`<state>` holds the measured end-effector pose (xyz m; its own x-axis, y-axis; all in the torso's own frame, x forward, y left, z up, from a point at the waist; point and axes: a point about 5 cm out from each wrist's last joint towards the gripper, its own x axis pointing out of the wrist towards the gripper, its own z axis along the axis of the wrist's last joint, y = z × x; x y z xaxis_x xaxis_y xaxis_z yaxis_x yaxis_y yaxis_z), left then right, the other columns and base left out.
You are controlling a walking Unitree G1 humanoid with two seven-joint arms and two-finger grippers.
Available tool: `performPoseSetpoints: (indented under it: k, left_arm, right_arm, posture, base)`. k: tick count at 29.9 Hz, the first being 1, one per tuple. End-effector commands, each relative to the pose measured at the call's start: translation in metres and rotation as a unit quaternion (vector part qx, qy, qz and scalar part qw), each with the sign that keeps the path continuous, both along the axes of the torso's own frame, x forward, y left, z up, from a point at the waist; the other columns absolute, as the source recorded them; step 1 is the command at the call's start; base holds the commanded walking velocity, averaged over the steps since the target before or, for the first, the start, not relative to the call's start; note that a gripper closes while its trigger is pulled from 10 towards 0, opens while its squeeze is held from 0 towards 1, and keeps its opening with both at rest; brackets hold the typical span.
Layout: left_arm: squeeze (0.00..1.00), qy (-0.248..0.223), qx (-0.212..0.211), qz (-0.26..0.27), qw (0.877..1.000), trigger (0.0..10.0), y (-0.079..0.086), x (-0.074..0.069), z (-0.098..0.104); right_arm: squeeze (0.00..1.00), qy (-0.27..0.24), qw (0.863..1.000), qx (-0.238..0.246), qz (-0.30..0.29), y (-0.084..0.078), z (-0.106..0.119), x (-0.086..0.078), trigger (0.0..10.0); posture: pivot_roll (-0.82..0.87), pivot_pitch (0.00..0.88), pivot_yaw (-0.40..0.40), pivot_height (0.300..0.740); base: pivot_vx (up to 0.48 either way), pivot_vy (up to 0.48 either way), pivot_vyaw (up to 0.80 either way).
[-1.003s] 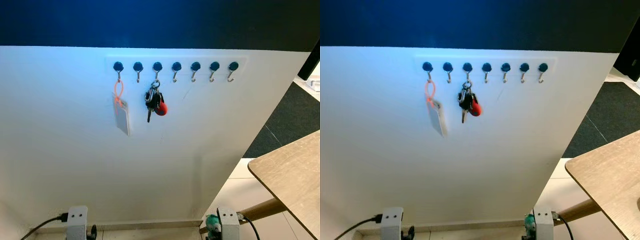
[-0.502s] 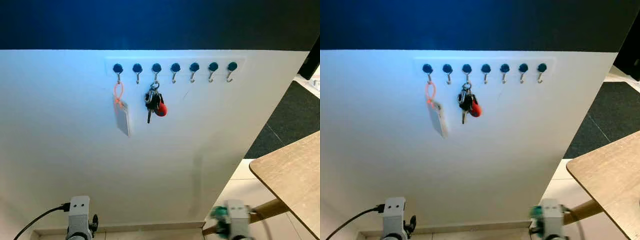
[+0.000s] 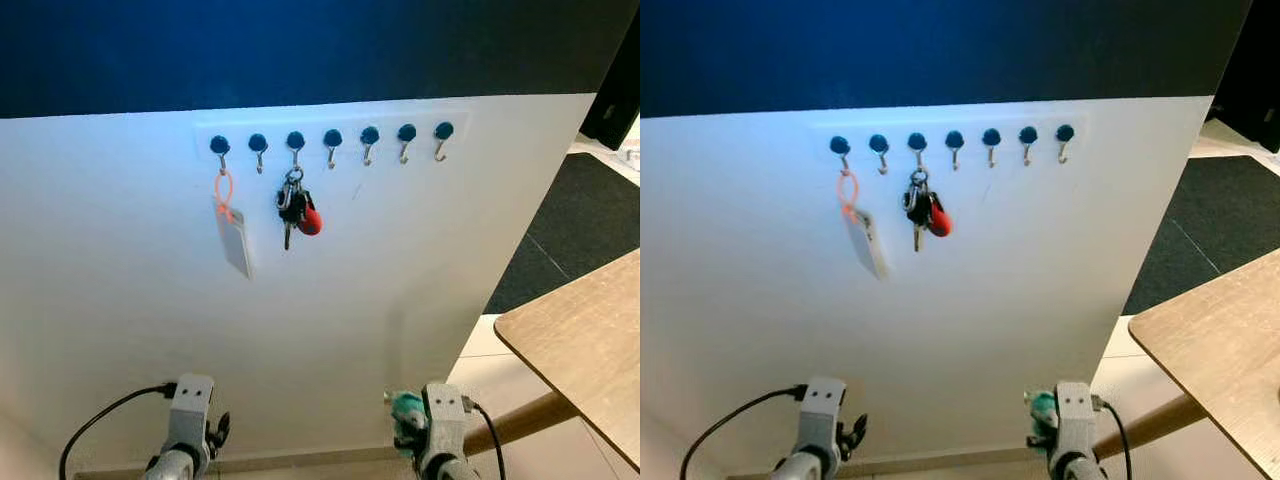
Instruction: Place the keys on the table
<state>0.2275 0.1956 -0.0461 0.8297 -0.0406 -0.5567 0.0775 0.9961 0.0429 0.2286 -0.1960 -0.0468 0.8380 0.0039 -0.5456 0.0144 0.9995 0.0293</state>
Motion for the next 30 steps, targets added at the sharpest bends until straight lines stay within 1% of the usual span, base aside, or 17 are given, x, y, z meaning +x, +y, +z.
performPoseSetpoints:
  k: [1,4,7,8,9,11,12,13,15,18,19,20,23,24,25,27,30]
  left_arm:
    - [0.0,0.008,0.023,0.031,0.999,10.0,0.021,-0.004,0.001]
    - [0.0,0.002,0.042,0.048,0.998,10.0,0.04,-0.007,0.004]
    - [0.0,0.006,0.047,0.046,0.998,10.0,0.042,-0.009,0.003]
    - [0.0,0.016,0.049,0.025,0.998,10.0,0.035,-0.013,-0.001]
    - [0.0,0.016,0.049,0.025,0.998,10.0,0.035,-0.013,-0.001]
    - [0.0,-0.004,0.015,0.006,1.0,10.0,0.01,-0.005,0.0]
    - [0.0,-0.004,0.015,0.006,1.0,10.0,0.01,-0.005,0.0]
    - [0.0,-0.019,-0.011,-0.001,1.0,10.0,-0.008,0.002,0.003]
    - [0.0,-0.011,-0.015,0.006,1.0,10.0,-0.011,0.002,0.001]
    - [0.0,-0.001,-0.007,0.021,1.0,10.0,-0.004,-0.002,-0.002]
    - [0.0,-0.001,-0.007,0.021,1.0,10.0,-0.004,-0.002,-0.002]
    - [0.0,0.002,0.0,0.031,1.0,10.0,0.007,-0.006,-0.003]
    - [0.0,0.004,0.004,0.036,0.999,10.0,0.012,-0.008,-0.003]
    - [0.0,0.007,0.012,0.043,0.999,10.0,0.019,-0.01,-0.003]
    - [0.0,0.007,0.012,0.043,0.999,10.0,0.019,-0.01,-0.003]
    - [0.0,0.026,0.032,0.057,0.998,10.0,0.033,-0.019,-0.006]
    - [0.0,0.027,0.031,0.054,0.998,10.0,0.031,-0.019,-0.007]
  right_arm:
    - [0.0,0.002,0.999,-0.015,-0.03,-0.016,0.0,-0.003,10.0]
    - [0.0,0.002,0.998,-0.035,-0.055,-0.037,0.005,-0.003,10.0]
    - [0.0,0.008,0.998,-0.04,-0.056,-0.04,0.005,-0.004,10.0]
    - [0.0,0.025,0.998,-0.051,-0.036,-0.034,0.001,-0.005,10.0]
    - [0.0,0.025,0.998,-0.051,-0.036,-0.034,0.001,-0.005,10.0]
    - [0.0,0.007,1.0,-0.018,-0.014,-0.012,0.003,0.003,10.0]
    - [0.0,0.007,1.0,-0.018,-0.014,-0.012,0.003,0.003,10.0]
    - [0.0,-0.012,1.0,0.009,0.002,0.004,0.006,0.011,10.0]
    - [0.0,-0.009,1.0,0.001,0.012,0.007,0.006,0.011,10.0]
    - [0.0,0.006,1.0,-0.018,-0.009,-0.009,0.003,0.005,10.0]
    - [0.0,0.006,1.0,-0.018,-0.009,-0.009,0.003,0.005,10.0]
    - [0.0,0.013,0.999,-0.032,-0.033,-0.027,0.002,-0.002,10.0]
    - [0.0,0.016,0.998,-0.039,-0.043,-0.034,0.002,-0.005,10.0]
    - [0.0,0.019,0.997,-0.047,-0.057,-0.044,0.002,-0.009,10.0]
    - [0.0,0.019,0.997,-0.047,-0.057,-0.044,0.002,-0.009,10.0]
    - [0.0,0.034,0.996,-0.06,-0.059,-0.049,-0.001,-0.017,10.0]
    - [0.0,0.037,0.996,-0.059,-0.049,-0.045,-0.003,-0.017,10.0]
  posture:
    - [0.0,0.0,0.03,0.74]
    - [0.0,0.001,0.029,0.74]
    - [0.0,0.008,0.023,0.74]
    - [0.0,0.015,0.016,0.74]
    - [0.0,0.015,0.016,0.74]
    - [0.0,0.018,0.0,0.74]
    - [0.0,0.018,0.0,0.74]
    - [0.0,0.029,-0.004,0.74]
    - [-0.01,0.039,-0.005,0.74]
    - [-0.01,0.043,-0.004,0.74]
    - [-0.01,0.043,-0.004,0.74]
    - [-0.01,0.038,-0.001,0.74]
    - [-0.01,0.036,-0.001,0.74]
    - [-0.01,0.038,-0.001,0.74]
    - [-0.01,0.038,-0.001,0.74]
    - [0.0,0.043,0.001,0.74]
    - [0.0,0.047,0.002,0.74]
  base:
    - [0.0,0.0,0.0]
    - [0.0,0.0,0.0]
    - [0.0,0.0,0.0]
    - [0.0,0.0,0.0]
    - [0.0,0.0,0.0]
    - [0.0,0.0,0.0]
    - [0.0,0.0,0.0]
    - [0.0,0.0,0.0]
    - [0.0,0.0,0.0]
    - [0.0,0.0,0.0]
    - [0.0,0.0,0.0]
    - [0.0,0.0,0.0]
    - [0.0,0.0,0.0]
    - [0.0,0.0,0.0]
    - [0.0,0.0,0.0]
    - [0.0,0.0,0.0]
    - [0.0,0.0,0.0]
